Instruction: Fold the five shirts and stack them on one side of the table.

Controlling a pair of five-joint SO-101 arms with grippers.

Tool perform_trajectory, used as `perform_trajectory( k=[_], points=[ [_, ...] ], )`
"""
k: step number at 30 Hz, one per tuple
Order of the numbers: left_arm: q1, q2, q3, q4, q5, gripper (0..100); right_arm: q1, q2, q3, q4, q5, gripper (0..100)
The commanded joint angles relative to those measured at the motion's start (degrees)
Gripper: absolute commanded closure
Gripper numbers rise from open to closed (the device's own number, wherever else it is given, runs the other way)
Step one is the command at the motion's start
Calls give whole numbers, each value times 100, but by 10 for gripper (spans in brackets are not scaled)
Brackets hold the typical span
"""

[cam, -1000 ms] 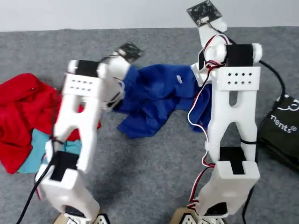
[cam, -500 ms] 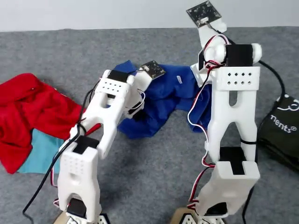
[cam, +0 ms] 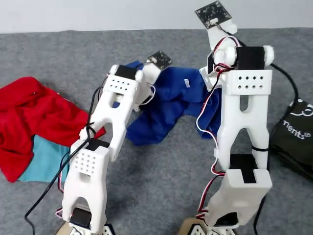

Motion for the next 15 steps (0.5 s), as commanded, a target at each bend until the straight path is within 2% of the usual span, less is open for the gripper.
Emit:
perform_trajectory(
  k=[1,6,11,15],
  points=[
    [-97,-290,-1007,633,26,997,198,-356,-18,224,53,989],
    [-316,-668,-2589,1336,53,997,620,-426,-53,215,53,989],
    [-659,-1213,-3512,1345,53,997,954,-708,-53,198,53,989],
    [-677,-1644,-3916,1345,35,997,971,-1077,-53,189,62,989]
  ],
)
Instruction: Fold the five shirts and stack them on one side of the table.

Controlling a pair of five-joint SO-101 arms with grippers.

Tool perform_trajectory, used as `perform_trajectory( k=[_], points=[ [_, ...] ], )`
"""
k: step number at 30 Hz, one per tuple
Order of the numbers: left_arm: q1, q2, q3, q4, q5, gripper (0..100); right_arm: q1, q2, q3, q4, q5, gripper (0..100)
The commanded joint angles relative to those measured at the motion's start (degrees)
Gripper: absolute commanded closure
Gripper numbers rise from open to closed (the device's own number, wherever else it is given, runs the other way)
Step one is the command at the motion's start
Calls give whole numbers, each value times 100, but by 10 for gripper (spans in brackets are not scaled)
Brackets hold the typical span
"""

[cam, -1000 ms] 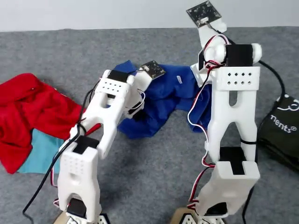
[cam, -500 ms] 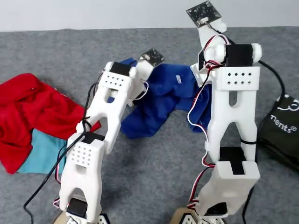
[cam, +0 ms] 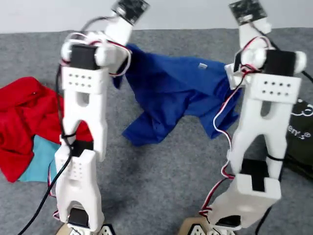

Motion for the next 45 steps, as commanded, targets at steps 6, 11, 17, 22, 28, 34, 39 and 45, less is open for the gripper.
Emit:
perform_trajectory(
  k=[6,11,17,22,28,34,39,45],
  points=[
    [18,-1178,-1182,-35,53,997,75,-1305,-53,-127,62,989],
    [18,-1547,-2044,-536,26,997,84,-2079,-53,-497,62,989],
    [26,-2198,-2202,-1266,26,996,462,-2651,-53,-558,62,989],
    [563,-2725,-2202,-1451,-782,996,875,-3029,-53,-585,70,989],
    [1319,-3314,-2193,-1442,-2303,997,1270,-3547,-53,-602,536,988],
    [1398,-3675,-2202,-1442,-3596,997,1789,-4092,-53,-963,844,988],
    [1415,-4009,-2202,-1442,-3877,997,1851,-4444,-53,-936,1020,988],
    [1398,-4413,-2185,-730,-4053,997,1851,-4673,-35,-875,1407,988]
  ],
)
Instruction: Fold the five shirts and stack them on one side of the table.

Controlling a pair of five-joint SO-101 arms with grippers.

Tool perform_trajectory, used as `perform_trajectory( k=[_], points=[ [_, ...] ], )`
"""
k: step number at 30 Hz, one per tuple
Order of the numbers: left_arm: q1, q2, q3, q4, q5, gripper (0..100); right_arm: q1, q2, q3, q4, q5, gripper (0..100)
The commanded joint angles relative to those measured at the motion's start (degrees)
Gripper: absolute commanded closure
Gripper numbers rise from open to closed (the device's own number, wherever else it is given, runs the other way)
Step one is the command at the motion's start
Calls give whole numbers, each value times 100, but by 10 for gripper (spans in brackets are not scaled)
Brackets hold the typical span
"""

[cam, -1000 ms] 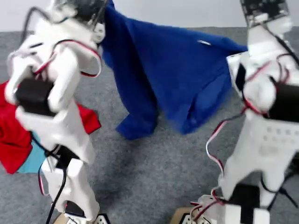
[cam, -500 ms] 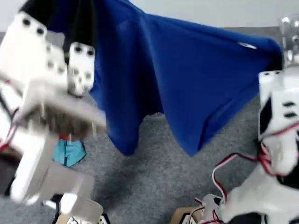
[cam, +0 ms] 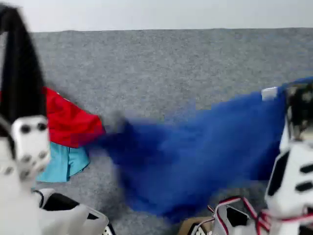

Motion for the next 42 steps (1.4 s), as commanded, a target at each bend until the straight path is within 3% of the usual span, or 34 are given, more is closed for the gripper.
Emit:
perform_trajectory(
  k=[1,3,11,19,24,31,42],
  points=[
    [9,-167,-66,703,-334,997,75,13,-18,66,237,988],
    [0,-202,-57,1284,-475,997,48,57,35,356,273,988],
    [-431,-149,848,1301,343,997,-31,391,844,549,229,988],
    [-976,-193,2044,1301,1574,997,-1235,453,870,453,229,988],
    [-1855,-193,3134,1301,2040,997,-1807,919,870,303,176,988],
    [-3420,-202,5007,1301,2198,997,-2422,2088,870,-488,-589,988],
    [-5653,-202,6905,1301,2198,997,-4602,3943,870,-1903,-615,988]
  ],
)
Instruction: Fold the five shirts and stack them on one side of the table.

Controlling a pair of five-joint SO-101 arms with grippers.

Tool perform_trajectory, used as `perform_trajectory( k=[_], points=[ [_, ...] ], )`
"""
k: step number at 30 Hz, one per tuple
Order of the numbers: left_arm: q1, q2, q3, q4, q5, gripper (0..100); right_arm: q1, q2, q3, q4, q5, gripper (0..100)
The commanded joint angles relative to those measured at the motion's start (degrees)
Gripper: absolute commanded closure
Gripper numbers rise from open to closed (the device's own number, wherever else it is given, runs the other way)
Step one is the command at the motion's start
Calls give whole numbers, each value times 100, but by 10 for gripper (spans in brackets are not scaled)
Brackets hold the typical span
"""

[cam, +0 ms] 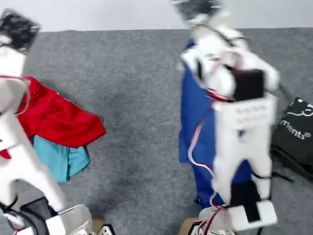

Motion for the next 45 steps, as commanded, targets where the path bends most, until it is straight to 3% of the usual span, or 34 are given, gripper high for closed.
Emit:
perform_trajectory(
  k=[1,6,9,15,20,25,30,36,39,45],
  points=[
    [-677,-70,224,105,53,997,-796,479,-44,-549,-35,988],
    [-1363,-70,576,97,53,997,-1851,1138,-62,-1059,563,988],
    [-1635,-70,734,97,53,997,-1965,1552,-62,-1314,862,988],
    [-1837,-70,1024,97,53,997,-884,2712,-70,-1692,905,972],
    [-1811,-70,1112,97,53,997,110,3037,-229,-1508,659,839],
    [-1785,-53,1112,97,53,997,549,3037,-1002,-356,440,837],
    [-1503,-62,1244,97,53,997,532,3037,-1969,1077,299,838],
    [-1073,-62,1393,97,53,997,48,3037,-3429,2598,-167,840],
    [-870,-62,1393,88,62,997,-338,2879,-3578,2571,-220,840],
    [-642,-26,1393,44,62,997,-1833,2510,-3130,2580,-316,840]
  ],
)
